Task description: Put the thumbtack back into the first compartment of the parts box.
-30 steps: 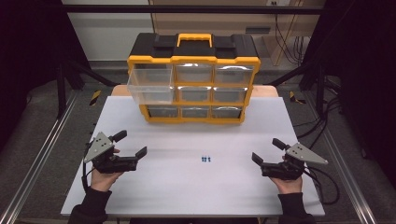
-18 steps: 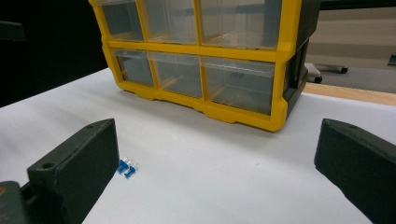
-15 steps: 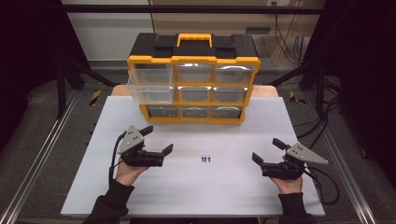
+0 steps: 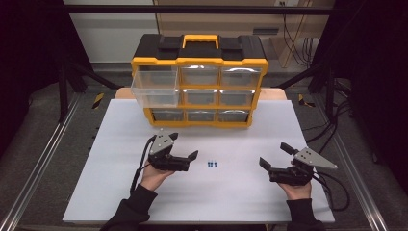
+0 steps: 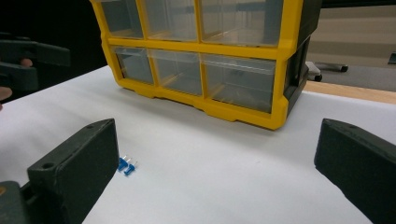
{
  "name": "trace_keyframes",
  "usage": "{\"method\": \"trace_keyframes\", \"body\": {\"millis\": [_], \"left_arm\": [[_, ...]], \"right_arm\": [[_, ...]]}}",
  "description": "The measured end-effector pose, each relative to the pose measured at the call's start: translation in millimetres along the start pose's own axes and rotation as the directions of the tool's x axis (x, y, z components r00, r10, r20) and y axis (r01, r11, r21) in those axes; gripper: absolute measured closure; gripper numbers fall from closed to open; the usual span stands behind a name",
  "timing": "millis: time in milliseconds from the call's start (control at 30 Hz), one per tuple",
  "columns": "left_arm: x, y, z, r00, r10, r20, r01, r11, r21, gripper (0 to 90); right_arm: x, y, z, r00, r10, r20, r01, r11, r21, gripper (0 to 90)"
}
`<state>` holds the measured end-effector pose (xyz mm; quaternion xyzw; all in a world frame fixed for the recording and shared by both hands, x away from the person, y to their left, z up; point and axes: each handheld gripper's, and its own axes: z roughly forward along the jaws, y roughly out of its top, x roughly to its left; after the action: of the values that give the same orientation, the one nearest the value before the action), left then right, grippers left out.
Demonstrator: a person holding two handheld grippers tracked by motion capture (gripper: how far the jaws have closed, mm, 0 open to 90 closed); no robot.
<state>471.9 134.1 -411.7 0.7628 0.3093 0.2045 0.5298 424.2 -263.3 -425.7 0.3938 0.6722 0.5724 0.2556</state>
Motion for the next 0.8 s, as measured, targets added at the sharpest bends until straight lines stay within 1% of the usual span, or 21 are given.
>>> {"method": "trace_keyframes", "body": {"millis": [233, 267, 367, 433, 467, 500, 533, 600, 633, 667, 700, 800], "left_arm": [[-4.2, -5.7, 18.9, 0.9998, -0.015, -0.009, 0.015, 0.9978, 0.065, 5.4], [-5.4, -7.1, 22.4, 0.9996, -0.028, -0.007, 0.028, 0.9967, 0.077, 5.9], [-7.7, -10.2, 30.3, 0.9997, -0.023, -0.006, 0.024, 0.9942, 0.105, 6.6], [-10.7, -12.5, 35.5, 0.9991, -0.041, -0.004, 0.042, 0.9924, 0.116, 7.3], [-11.9, -13.6, 38.2, 0.9991, -0.041, -0.007, 0.041, 0.9916, 0.123, 7.6], [-14.0, -15.3, 41.8, 0.9987, -0.050, -0.012, 0.051, 0.9902, 0.130, 8.1], [-14.3, -16.5, 44.1, 0.9991, -0.041, -0.011, 0.042, 0.9886, 0.145, 9.0], [-16.0, -19.3, 49.0, 0.9988, -0.046, -0.014, 0.048, 0.9841, 0.171, 10.8], [-16.4, -21.5, 52.8, 0.9990, -0.041, -0.015, 0.043, 0.9791, 0.199, 12.5], [-16.4, -21.5, 52.8, 0.9990, -0.041, -0.015, 0.043, 0.9791, 0.199, 13.4], [-17.7, -23.3, 55.7, 0.9985, -0.052, -0.017, 0.055, 0.9772, 0.205, 13.4], [-20.5, -26.9, 60.7, 0.9981, -0.055, -0.026, 0.060, 0.9714, 0.230, 17.4]], "right_arm": [[-0.1, -0.2, 0.1, 1.0000, -0.003, -0.001, 0.003, 1.000, 0.004, 1.0], [-0.1, -0.2, 0.2, 1.0000, -0.003, 0.000, 0.003, 1.000, 0.005, 0.9], [0.2, -0.3, 0.6, 1.0000, -0.001, 0.002, 0.001, 1.000, 0.008, 1.0], [0.2, -0.3, 0.5, 1.0000, 0.000, 0.002, 0.000, 1.000, 0.008, 0.9], [0.2, -0.3, 0.5, 1.0000, 0.000, 0.001, 0.000, 1.000, 0.008, 0.9], [0.0, -0.4, 0.4, 1.0000, -0.002, 0.001, 0.002, 1.000, 0.007, 0.9], [-0.1, -0.4, 0.2, 1.0000, -0.002, 0.001, 0.002, 1.000, 0.010, 1.0], [-0.3, -0.4, 0.2, 1.0000, -0.004, 0.001, 0.004, 1.000, 0.009, 1.0], [-0.3, -0.4, 0.5, 1.0000, -0.003, 0.002, 0.003, 1.000, 0.011, 1.0], [-0.3, -0.4, 0.5, 1.0000, -0.003, 0.002, 0.003, 1.000, 0.011, 1.0], [-0.3, -0.4, 0.5, 1.0000, -0.003, 0.003, 0.003, 1.000, 0.011, 1.0], [-0.4, -0.4, 0.5, 1.0000, -0.004, 0.003, 0.003, 1.000, 0.011, 1.0]]}}
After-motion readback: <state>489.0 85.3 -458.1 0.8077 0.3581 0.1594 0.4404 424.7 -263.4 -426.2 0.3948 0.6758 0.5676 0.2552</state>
